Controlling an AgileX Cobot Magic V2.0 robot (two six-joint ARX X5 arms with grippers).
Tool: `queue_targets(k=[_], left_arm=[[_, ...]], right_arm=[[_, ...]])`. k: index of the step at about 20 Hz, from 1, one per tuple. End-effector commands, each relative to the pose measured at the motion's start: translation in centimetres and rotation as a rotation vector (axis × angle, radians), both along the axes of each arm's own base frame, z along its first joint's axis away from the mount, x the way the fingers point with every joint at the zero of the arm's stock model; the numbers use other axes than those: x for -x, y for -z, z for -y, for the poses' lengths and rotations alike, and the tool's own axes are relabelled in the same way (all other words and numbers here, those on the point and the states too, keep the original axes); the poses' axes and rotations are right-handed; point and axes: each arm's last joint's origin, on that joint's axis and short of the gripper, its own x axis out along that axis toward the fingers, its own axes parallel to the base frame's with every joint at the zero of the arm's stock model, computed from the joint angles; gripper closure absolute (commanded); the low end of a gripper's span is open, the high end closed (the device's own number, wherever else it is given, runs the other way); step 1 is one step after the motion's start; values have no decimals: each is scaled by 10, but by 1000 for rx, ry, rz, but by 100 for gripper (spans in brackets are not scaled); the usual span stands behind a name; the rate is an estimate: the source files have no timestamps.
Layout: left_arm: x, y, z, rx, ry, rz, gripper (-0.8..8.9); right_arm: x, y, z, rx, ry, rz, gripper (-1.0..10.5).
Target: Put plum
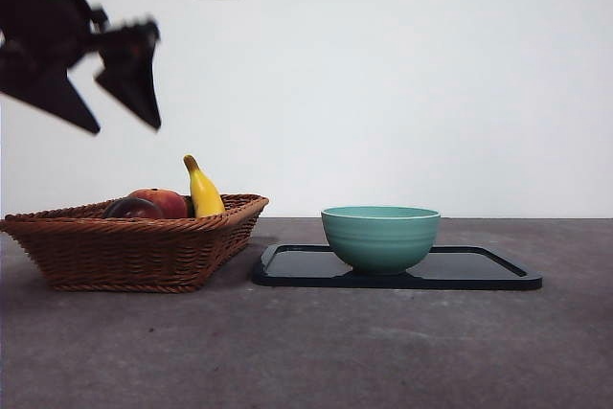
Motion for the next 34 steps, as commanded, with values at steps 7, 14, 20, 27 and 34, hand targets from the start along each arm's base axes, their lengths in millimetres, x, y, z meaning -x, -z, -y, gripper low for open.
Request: queue_targets(k=[7, 14, 20, 27, 34], left_arm=[[82, -51, -16, 224, 289, -59, 408], [118, -51, -25, 254, 409, -193, 409], [119, -50, -25, 248, 419, -203, 409], [119, -50, -25, 248, 419, -201, 409], [119, -50, -25, 248, 419, -198, 409]], right_arm=[[-1, -3, -1, -18, 3, 12, 705], [-1, -3, -1, -21, 5, 9, 705], [-1, -3, -1, -28, 14, -1, 705], [-4, -4, -2, -97, 111, -67, 703], [-50, -18, -18, -81, 246, -51, 653]])
